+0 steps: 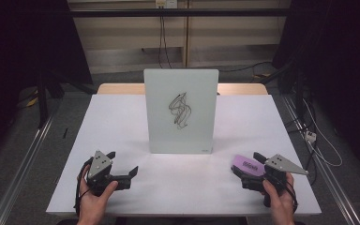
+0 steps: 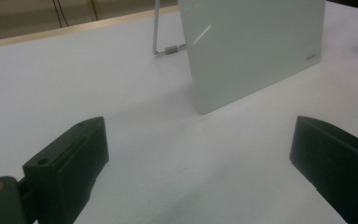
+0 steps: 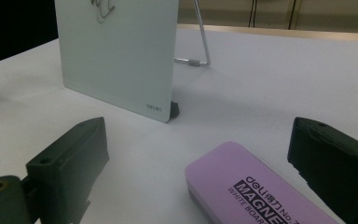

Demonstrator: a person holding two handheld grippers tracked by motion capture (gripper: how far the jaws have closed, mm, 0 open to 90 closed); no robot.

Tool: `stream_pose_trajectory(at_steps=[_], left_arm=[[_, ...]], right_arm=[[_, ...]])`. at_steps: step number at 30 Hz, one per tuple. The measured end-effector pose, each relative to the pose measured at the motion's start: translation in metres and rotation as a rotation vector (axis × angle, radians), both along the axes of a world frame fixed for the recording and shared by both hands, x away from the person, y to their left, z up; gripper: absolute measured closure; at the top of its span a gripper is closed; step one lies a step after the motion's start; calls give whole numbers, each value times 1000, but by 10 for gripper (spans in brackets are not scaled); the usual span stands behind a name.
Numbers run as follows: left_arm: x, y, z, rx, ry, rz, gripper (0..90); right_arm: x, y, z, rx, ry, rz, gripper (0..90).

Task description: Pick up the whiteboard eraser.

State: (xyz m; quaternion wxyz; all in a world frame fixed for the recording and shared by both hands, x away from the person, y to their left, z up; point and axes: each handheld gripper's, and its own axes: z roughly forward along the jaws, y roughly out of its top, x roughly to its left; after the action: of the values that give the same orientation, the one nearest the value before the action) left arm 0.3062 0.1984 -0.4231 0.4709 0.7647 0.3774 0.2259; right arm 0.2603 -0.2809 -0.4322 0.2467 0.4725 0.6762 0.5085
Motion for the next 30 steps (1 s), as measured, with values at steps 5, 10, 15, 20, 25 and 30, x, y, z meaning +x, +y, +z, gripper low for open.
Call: stream_pose_trajectory(at_steps=[5,10,15,20,25,30], left_arm=[[1,0,0,-17,16,15,47],[1,4,-2,-40,50,22,47],[1,5,-2,-39,48,26,46],[2,4,-3,-29,53,27,45],[1,4,-3,-32,52,29,45],[2,4,-3,-30,54,30,45]], right_arm=[[0,-2,-1,15,2,18,49],[-1,-3,0,0,-8,26,48],[0,-4,0,8,24,-5,69],[1,-4,0,2,20,-3,47],[3,-6,0,-3,-10,-32,77],[5,-9,1,-7,-5,-56,74]])
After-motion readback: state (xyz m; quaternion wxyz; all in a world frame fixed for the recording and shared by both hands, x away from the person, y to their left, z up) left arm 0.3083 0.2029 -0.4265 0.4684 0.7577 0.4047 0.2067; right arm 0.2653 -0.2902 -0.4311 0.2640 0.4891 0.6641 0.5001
